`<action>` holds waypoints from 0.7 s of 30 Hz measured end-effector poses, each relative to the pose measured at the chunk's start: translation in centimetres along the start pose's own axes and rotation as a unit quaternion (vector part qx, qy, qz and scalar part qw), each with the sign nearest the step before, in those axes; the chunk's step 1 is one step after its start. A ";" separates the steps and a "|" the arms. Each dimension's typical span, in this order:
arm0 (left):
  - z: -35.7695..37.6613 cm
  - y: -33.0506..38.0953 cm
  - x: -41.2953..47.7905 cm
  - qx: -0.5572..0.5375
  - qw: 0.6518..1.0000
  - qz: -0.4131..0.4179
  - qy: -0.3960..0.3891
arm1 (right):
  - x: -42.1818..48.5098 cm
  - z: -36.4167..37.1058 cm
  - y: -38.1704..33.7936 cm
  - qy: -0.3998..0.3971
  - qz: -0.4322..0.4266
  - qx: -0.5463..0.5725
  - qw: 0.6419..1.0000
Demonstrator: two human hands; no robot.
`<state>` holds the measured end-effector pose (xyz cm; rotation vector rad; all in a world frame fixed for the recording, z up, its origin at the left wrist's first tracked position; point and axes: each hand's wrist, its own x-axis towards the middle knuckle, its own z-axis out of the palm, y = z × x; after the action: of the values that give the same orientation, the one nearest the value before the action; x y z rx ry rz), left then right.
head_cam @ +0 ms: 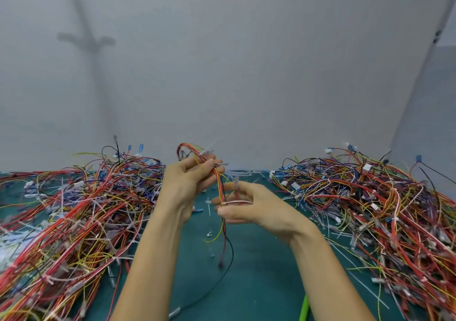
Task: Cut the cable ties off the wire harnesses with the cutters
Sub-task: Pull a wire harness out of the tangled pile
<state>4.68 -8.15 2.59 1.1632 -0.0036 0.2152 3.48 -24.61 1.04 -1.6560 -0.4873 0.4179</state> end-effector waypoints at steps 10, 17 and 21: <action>0.7 0.4 0.2 -0.106 0.991 -0.060 0.048 | 0.6 -0.4 0.0 0.141 -0.126 0.070 0.979; -1.4 1.4 0.6 -0.283 0.938 -0.194 0.057 | 0.3 -0.9 -0.3 0.140 -0.182 0.120 0.966; -1.7 1.0 0.8 -0.290 0.937 -0.190 0.045 | -0.2 -1.0 -0.1 0.073 -0.163 0.066 0.982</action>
<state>5.09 -6.08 2.92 0.5453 0.2244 -0.0789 3.87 -25.50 1.27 -1.4343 -0.5958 0.0831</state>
